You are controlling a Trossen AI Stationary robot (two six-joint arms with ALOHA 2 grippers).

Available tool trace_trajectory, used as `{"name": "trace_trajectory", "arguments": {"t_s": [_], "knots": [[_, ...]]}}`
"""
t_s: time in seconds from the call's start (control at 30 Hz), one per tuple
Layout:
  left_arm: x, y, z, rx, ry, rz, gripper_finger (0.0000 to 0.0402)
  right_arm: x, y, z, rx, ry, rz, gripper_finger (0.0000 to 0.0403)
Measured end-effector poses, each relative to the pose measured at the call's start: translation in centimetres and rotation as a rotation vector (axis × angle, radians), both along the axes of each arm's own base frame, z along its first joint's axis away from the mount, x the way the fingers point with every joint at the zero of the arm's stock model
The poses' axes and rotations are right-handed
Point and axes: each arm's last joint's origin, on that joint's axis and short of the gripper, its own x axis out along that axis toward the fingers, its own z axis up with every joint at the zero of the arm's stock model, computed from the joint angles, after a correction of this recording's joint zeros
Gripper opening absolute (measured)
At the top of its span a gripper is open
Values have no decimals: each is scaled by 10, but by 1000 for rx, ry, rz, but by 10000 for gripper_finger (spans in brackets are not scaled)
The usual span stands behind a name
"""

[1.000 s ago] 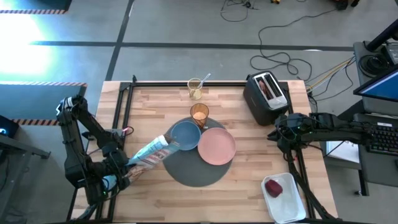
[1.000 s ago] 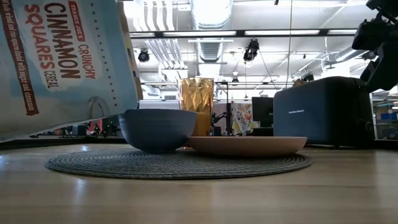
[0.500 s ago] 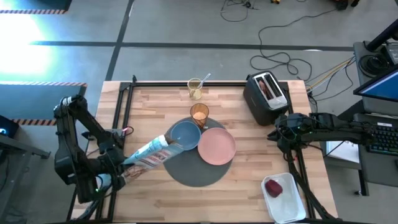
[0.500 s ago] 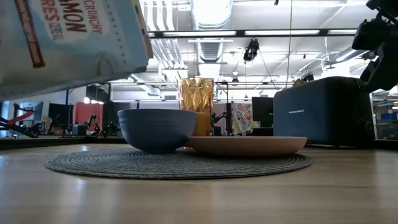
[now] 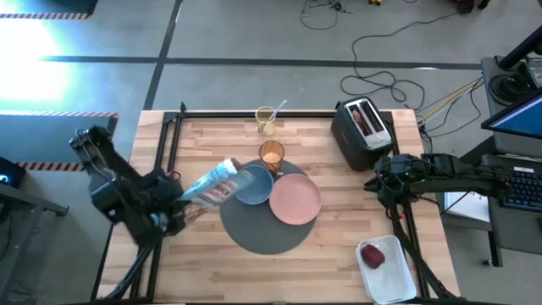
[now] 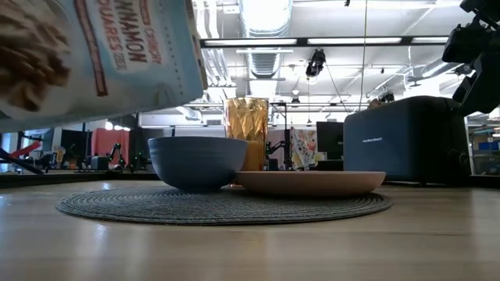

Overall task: Arrange a breakfast setting
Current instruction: Pour the cereal box into the blue bowl

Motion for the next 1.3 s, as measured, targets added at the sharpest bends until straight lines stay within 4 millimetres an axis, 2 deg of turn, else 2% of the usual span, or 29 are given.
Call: {"name": "trace_trajectory", "arguments": {"t_s": [0.23,0.4,0.7,1.07,1.17,1.3], "knots": [[19,14,-4,31,137,-27,52,0,0,0,0,0,0,73],[23,17,-5,5,192,-60,52,0,0,0,0,0,0,73],[32,23,-5,-26,214,-86,52,0,0,0,0,0,0,73],[53,46,-7,-152,256,-51,52,0,0,0,0,0,0,73],[56,53,-1,-190,249,-52,52,0,0,0,0,1,0,73],[59,56,18,-200,201,-64,52,0,0,0,0,0,0,73]]}}
